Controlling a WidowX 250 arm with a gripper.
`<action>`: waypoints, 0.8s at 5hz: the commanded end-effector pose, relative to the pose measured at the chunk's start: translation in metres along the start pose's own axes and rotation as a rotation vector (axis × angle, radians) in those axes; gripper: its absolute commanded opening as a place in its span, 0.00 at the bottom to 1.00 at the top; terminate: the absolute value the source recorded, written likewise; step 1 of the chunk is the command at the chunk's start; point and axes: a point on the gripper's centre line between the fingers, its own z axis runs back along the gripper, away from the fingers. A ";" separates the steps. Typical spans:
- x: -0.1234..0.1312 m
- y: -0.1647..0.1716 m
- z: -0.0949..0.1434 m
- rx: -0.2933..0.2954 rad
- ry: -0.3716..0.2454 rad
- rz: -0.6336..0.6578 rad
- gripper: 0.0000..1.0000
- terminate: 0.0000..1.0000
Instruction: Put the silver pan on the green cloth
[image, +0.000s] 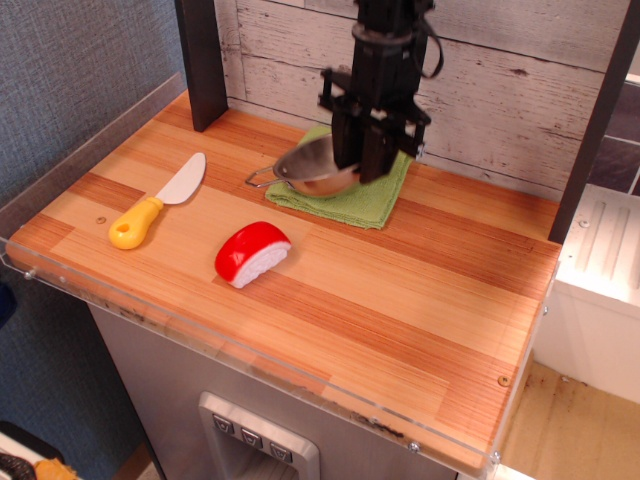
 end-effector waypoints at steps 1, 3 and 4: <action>-0.030 -0.020 0.056 -0.047 -0.203 0.062 1.00 0.00; -0.087 -0.051 0.077 0.028 -0.231 0.155 1.00 0.00; -0.100 -0.060 0.075 0.010 -0.221 0.172 1.00 0.00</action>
